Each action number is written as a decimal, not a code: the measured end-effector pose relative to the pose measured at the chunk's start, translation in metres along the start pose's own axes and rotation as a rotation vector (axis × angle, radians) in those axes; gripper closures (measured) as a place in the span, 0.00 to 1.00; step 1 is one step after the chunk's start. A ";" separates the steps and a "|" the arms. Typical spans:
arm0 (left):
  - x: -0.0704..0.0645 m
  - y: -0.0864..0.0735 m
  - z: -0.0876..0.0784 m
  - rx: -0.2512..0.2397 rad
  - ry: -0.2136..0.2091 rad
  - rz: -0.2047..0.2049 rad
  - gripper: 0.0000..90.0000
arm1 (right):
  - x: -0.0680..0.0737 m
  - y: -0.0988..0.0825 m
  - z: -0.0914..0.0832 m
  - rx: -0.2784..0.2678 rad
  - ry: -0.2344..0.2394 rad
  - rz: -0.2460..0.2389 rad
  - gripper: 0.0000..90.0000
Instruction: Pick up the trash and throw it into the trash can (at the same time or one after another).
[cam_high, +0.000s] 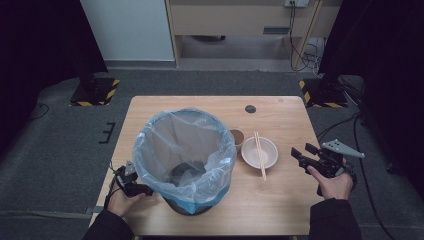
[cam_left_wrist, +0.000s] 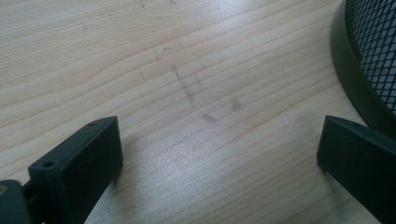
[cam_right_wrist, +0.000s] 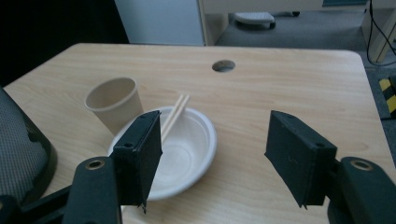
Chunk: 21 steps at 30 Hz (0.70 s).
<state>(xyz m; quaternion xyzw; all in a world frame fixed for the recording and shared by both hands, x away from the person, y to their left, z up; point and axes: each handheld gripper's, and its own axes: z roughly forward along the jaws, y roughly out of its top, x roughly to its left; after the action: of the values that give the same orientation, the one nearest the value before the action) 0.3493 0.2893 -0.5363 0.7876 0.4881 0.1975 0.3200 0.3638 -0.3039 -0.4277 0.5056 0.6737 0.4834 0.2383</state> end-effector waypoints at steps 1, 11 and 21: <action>0.000 0.000 0.000 0.000 0.000 0.000 0.00 | 0.002 0.003 -0.001 -0.008 0.003 -0.003 0.40; -0.001 0.000 0.000 0.000 -0.004 0.003 0.00 | 0.021 0.037 0.001 -0.055 0.031 -0.057 0.42; -0.002 0.000 0.001 -0.001 -0.005 0.002 0.00 | 0.039 0.068 0.012 -0.070 0.055 -0.093 0.42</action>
<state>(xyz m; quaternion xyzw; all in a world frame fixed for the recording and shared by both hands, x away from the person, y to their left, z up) 0.3492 0.2875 -0.5364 0.7883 0.4865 0.1963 0.3216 0.3896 -0.2619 -0.3652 0.4517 0.6854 0.5089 0.2594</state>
